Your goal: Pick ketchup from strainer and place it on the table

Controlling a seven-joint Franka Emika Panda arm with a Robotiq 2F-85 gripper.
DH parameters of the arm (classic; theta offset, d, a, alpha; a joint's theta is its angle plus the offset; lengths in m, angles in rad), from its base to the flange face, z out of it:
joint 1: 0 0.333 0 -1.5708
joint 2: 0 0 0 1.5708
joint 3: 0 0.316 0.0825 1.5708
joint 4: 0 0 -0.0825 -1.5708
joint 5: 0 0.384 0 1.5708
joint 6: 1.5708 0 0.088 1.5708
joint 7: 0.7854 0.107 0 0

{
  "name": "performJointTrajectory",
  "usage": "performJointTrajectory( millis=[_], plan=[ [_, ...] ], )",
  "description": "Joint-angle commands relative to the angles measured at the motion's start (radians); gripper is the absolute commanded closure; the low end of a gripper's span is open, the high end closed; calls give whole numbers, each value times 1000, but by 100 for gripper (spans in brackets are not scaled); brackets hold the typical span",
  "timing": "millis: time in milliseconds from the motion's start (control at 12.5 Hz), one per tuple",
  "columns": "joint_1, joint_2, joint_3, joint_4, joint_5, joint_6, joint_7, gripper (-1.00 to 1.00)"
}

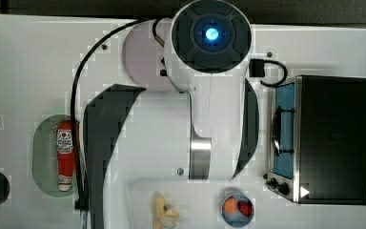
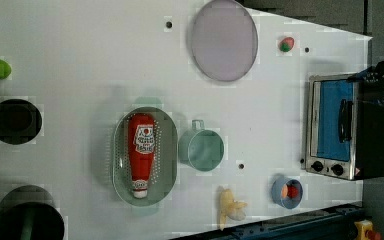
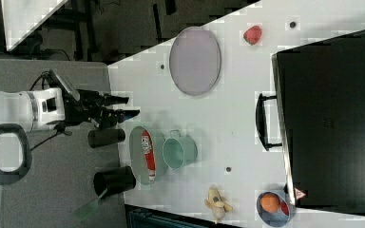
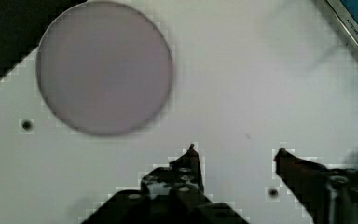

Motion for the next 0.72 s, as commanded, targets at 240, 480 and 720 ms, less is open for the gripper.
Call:
performJointTrajectory(
  millis=[240, 480, 720],
  plan=[
    [-99, -275, 89, -105, 26, -190, 77, -99],
    [-73, -256, 162, -105, 27, -172, 77, -100],
    [-47, -225, 277, -105, 26, -85, 78, -100]
  ],
)
